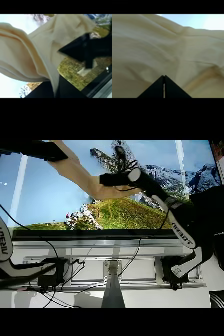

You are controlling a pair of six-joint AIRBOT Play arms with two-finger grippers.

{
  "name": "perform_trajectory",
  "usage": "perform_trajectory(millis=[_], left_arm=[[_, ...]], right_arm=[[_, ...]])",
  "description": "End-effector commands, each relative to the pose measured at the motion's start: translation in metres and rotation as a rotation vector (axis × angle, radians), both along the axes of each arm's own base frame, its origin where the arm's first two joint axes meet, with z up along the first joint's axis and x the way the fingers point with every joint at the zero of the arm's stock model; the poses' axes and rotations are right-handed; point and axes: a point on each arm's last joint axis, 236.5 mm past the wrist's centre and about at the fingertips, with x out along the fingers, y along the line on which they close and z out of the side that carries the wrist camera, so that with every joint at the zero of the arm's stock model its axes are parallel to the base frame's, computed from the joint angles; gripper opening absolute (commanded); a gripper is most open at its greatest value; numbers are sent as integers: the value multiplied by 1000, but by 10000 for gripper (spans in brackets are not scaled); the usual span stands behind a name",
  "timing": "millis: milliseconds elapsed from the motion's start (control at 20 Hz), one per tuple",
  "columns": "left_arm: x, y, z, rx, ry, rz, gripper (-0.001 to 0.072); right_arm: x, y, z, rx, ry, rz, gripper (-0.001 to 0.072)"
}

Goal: Fold the clothes and pants, and hang the long-sleeved shirts on hangers.

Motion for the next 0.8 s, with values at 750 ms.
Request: perform_trajectory(millis=[750], left_arm=[[23, -169, -88, -160, 133, -134, 141]], right_arm=[[31, -188, 18, -361, 98, 5, 12]])
